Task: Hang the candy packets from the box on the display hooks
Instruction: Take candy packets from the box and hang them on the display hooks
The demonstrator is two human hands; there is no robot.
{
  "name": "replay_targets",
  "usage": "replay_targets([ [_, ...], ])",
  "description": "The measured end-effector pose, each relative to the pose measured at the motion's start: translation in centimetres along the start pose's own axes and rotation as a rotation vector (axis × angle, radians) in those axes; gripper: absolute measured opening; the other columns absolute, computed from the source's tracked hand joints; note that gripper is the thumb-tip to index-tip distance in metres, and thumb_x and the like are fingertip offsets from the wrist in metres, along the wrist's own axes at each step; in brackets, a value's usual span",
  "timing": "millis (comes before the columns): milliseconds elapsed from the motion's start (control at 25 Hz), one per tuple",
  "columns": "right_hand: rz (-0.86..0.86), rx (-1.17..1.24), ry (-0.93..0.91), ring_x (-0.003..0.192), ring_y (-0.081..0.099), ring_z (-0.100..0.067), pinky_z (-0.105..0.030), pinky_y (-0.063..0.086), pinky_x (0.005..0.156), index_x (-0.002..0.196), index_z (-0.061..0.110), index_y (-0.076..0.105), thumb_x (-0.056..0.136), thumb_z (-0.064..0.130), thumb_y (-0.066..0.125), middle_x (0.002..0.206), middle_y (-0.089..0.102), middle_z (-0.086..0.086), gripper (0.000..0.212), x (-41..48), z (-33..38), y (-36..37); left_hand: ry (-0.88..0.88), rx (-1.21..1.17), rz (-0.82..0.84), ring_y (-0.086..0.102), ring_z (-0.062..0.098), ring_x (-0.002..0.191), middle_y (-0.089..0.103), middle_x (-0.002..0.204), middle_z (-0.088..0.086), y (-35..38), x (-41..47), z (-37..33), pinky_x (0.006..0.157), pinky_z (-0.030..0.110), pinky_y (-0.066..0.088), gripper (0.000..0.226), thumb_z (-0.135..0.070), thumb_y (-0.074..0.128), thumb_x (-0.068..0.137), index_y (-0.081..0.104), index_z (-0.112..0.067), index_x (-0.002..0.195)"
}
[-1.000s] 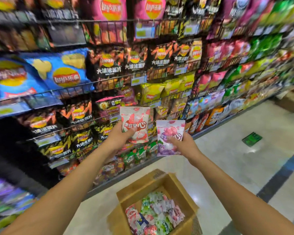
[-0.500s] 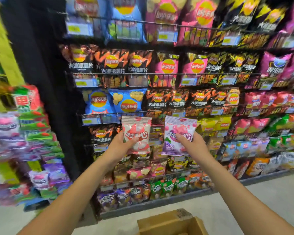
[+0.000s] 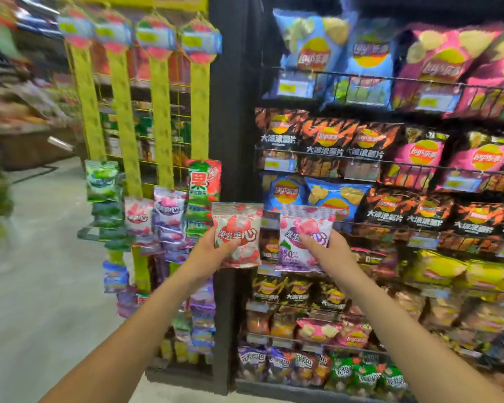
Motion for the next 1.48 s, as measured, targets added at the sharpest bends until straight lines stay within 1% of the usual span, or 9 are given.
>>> replay_targets([
  [200,0.059,0.036,0.014,0.095,0.075,-0.008,-0.028,0.060,0.079,0.111,0.025,0.069,0.095,0.026,0.074,0.101,0.079,0.011,0.016,3.7,1.3,13.8,0.006,0.075,-0.061,0.071,0.021,0.117,0.071,0.133,-0.003,-13.8,1.2,0.6,0.103,0.051,0.056,0.082,-0.060,0.080,0.083,0.047,-0.026,0.150],
  [400,0.164,0.069,0.066,0.080,0.073,-0.004,-0.021,0.054,0.066,0.116,0.021,0.067,0.093,0.019,0.077,0.092,0.077,0.008,0.025,6.8,1.8,25.9,-0.045,0.051,-0.114,0.070,0.023,0.119,0.072,0.131,-0.002,-25.2,3.4,2.6,0.105,0.055,0.054,0.074,-0.055,0.081,0.084,0.051,-0.027,0.146],
  [520,0.201,0.012,0.106,0.059,0.062,0.001,-0.021,0.047,0.061,0.104,0.019,0.061,0.093,0.018,0.076,0.070,0.067,0.014,0.018,8.5,1.0,30.5,-0.047,0.030,-0.111,0.075,0.024,0.109,0.078,0.119,0.002,-28.9,3.9,2.6,0.099,0.053,0.058,0.036,-0.026,0.071,0.099,0.060,-0.024,0.133],
  [600,0.199,-0.003,0.147,0.058,0.061,-0.002,-0.023,0.047,0.061,0.104,0.019,0.062,0.093,0.014,0.075,0.068,0.067,0.014,0.018,9.5,0.5,32.9,-0.065,0.018,-0.115,0.076,0.025,0.107,0.078,0.117,0.003,-31.1,4.5,3.1,0.098,0.053,0.058,0.032,-0.020,0.067,0.101,0.061,-0.024,0.131],
  [800,0.173,0.007,0.228,0.050,0.054,-0.003,-0.021,0.042,0.052,0.097,0.018,0.058,0.093,0.000,0.066,0.074,0.058,0.001,0.020,11.2,-0.1,36.0,-0.077,0.008,-0.130,0.076,0.024,0.107,0.078,0.118,0.002,-34.5,6.0,5.0,0.096,0.049,0.060,0.037,-0.017,0.065,0.102,0.057,-0.019,0.138],
  [960,0.108,0.087,0.234,0.083,0.062,-0.024,-0.040,0.053,0.078,0.107,0.014,0.061,0.094,0.003,0.064,0.096,0.066,-0.009,0.017,12.8,0.4,37.1,-0.092,0.005,-0.131,0.077,0.022,0.104,0.079,0.116,0.002,-35.5,7.1,5.8,0.089,0.041,0.063,0.034,-0.014,0.064,0.102,0.059,-0.019,0.135],
  [1200,-0.012,0.153,0.187,0.071,0.061,-0.014,-0.029,0.050,0.061,0.098,0.014,0.059,0.100,0.004,0.058,0.081,0.063,0.001,0.010,17.1,4.8,37.9,-0.104,-0.020,-0.128,0.077,0.023,0.102,0.078,0.115,0.004,-36.6,8.5,6.2,0.082,0.039,0.064,0.031,-0.014,0.063,0.103,0.059,-0.018,0.132],
  [1360,-0.077,0.148,0.221,0.086,0.070,-0.021,-0.043,0.064,0.079,0.118,0.009,0.057,0.099,0.006,0.059,0.100,0.068,-0.008,0.019,19.4,4.0,38.4,-0.097,-0.011,-0.112,0.077,0.023,0.103,0.078,0.116,0.003,-37.1,9.2,6.6,0.087,0.045,0.064,0.030,-0.016,0.063,0.103,0.058,-0.020,0.133],
  [1480,-0.098,0.115,0.295,0.087,0.067,-0.024,-0.047,0.062,0.084,0.111,0.010,0.057,0.099,0.005,0.059,0.101,0.065,-0.012,0.013,19.1,1.3,39.1,-0.099,-0.011,-0.117,0.077,0.022,0.101,0.078,0.115,0.002,-37.4,9.4,6.9,0.082,0.040,0.065,0.028,-0.016,0.062,0.104,0.060,-0.022,0.130],
])
Point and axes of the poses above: each hand's wrist, its own x-axis towards the middle knuckle, its own y-axis out of the palm, z = x × y, the point moved 7 cm from there along x, towards the middle knuckle
